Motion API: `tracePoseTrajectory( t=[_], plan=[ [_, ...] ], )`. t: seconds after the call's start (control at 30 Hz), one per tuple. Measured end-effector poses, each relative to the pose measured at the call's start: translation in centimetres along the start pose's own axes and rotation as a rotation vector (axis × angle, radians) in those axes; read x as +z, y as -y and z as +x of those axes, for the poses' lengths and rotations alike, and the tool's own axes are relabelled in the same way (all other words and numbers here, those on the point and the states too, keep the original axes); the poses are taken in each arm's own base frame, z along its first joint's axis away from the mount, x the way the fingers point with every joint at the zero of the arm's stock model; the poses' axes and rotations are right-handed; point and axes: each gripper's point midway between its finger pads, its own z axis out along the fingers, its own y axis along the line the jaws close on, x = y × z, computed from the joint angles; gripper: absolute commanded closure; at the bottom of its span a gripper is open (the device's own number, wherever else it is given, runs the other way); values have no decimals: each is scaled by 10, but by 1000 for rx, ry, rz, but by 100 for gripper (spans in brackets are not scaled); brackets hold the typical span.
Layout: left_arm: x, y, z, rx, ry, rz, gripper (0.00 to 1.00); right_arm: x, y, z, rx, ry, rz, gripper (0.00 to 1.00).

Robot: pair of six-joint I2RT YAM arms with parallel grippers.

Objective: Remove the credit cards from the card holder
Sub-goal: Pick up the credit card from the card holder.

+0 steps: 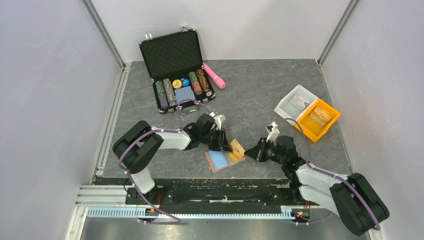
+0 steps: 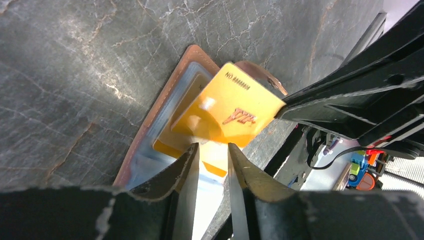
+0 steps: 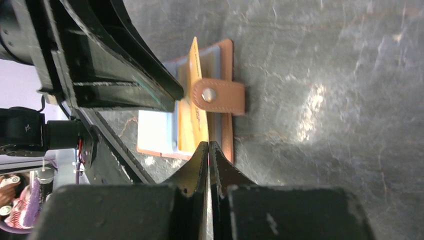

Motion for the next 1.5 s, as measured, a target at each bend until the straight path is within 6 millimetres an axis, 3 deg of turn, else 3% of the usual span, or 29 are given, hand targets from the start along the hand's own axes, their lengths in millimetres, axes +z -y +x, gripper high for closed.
tracePoseTrajectory(
  t=[0.23,0.4,0.57,0.7,1.07,1.23,1.47,1.5],
  plan=[
    [-16,10,2,-8,12,8,34,-2,-17,-30,-113,44,-10,100],
    [-44,35,-9,26,66,44,26,-4,-25,-30,-167,-1,-33,100],
    [-73,52,-16,71,124,50,24,-9,-45,-26,-228,-60,-129,100],
    [-88,53,-14,102,138,27,24,-15,-65,-19,-258,-113,-244,100],
    [-103,53,1,121,114,30,27,-32,-101,-13,-285,-148,-442,100],
    [-102,58,9,126,86,81,36,-37,-109,-9,-268,-149,-503,100],
    [-103,73,10,135,75,165,78,-40,-114,-8,-254,-147,-534,100],
    [-103,74,10,134,77,169,82,-40,-114,-8,-253,-147,-534,96]
  ],
)
